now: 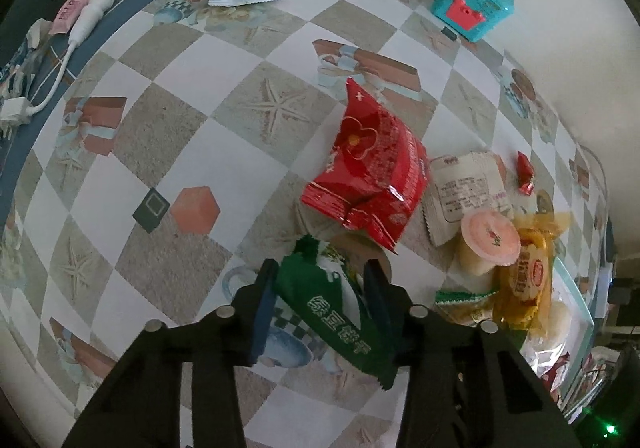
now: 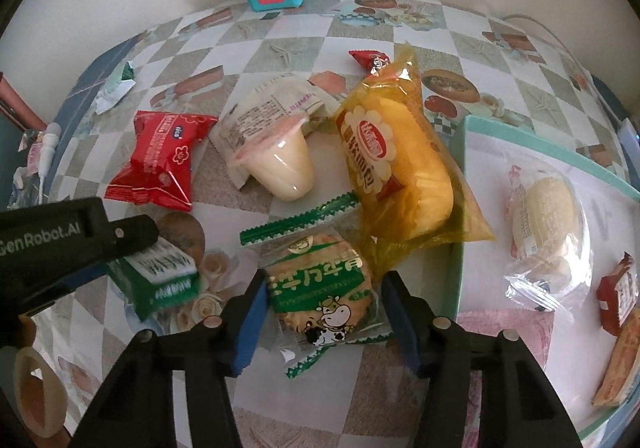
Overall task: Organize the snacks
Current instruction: 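Lift both held green packs up off the snack pile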
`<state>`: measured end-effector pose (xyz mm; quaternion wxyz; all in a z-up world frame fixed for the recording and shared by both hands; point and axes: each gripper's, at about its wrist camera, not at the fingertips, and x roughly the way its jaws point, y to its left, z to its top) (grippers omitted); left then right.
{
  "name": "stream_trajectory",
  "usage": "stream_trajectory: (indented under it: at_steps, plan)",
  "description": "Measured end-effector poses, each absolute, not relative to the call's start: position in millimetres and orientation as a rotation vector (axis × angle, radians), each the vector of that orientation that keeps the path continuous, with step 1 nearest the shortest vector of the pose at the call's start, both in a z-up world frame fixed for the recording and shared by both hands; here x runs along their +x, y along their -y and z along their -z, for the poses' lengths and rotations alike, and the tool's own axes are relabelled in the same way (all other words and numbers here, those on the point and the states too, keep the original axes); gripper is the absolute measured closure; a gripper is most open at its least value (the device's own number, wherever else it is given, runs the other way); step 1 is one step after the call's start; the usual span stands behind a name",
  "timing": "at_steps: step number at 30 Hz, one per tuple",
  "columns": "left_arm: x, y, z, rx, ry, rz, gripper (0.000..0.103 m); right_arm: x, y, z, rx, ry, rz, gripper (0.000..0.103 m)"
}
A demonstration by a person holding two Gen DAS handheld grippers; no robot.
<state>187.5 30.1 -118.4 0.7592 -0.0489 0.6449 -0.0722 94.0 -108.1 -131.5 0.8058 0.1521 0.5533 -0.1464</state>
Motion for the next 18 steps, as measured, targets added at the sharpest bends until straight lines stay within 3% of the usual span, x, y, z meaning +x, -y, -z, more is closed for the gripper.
stream_trajectory:
  at_steps: [9, 18]
  plan:
    - [175, -30, 112, -0.095, -1.395, 0.177, 0.072, 87, 106, 125, 0.355, -1.178, 0.305, 0.049]
    - [172, -32, 120, -0.126, -1.434, 0.199, 0.072, 82, 107, 124, 0.374, -1.181, 0.302, 0.049]
